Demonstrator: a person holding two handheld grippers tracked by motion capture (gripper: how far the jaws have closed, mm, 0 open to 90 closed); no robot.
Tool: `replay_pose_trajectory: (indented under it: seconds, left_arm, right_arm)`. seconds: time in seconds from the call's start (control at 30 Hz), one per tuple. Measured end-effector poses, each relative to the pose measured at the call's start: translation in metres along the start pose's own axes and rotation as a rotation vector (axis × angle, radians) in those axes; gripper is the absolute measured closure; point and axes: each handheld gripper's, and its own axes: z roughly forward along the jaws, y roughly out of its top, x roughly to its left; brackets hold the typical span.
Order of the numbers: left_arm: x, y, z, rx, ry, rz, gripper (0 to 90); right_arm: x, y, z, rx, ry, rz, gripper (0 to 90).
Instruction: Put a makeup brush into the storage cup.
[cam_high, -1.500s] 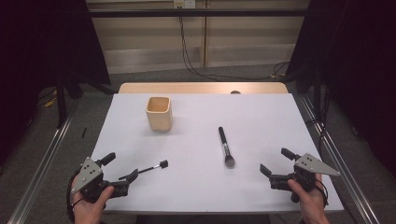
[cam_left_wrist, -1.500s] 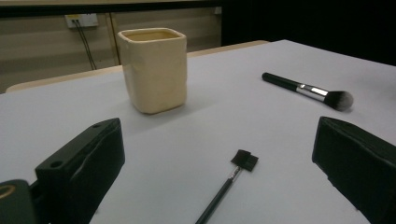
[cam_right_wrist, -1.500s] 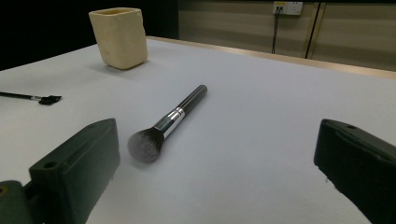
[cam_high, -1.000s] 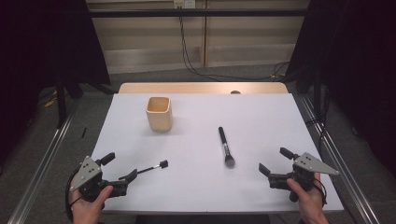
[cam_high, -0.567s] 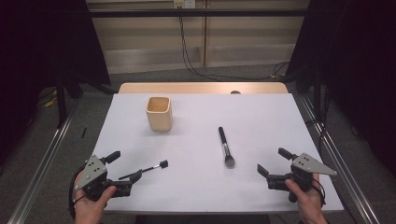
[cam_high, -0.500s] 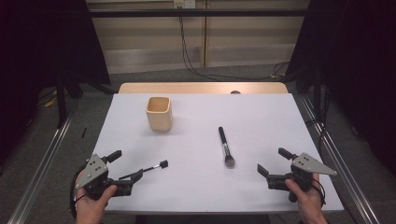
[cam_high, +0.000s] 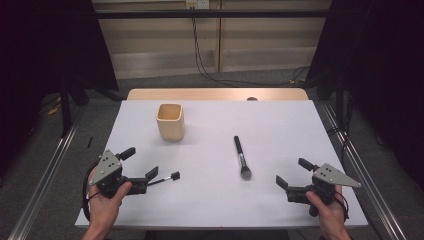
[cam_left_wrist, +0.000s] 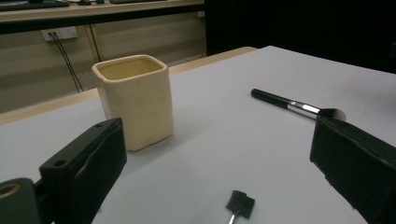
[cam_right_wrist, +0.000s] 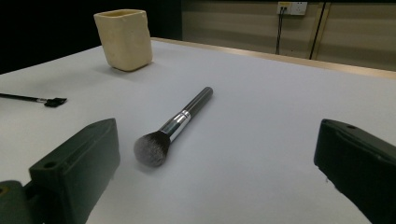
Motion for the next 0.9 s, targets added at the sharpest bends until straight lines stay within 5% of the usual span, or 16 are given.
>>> replay_pose_trajectory:
  seconds: [0.5,0.9]
  left_arm:
    - [0.015,0.011,0.038,0.045,-0.003,-0.003,3.4]
    - [0.027,0.017,0.049,0.134,0.004,0.001,3.7]
  right_arm:
    - [0.001,0.0,0.001,0.007,0.012,-0.003,0.0]
    - [0.001,0.0,0.001,0.008,0.017,-0.007,0.0]
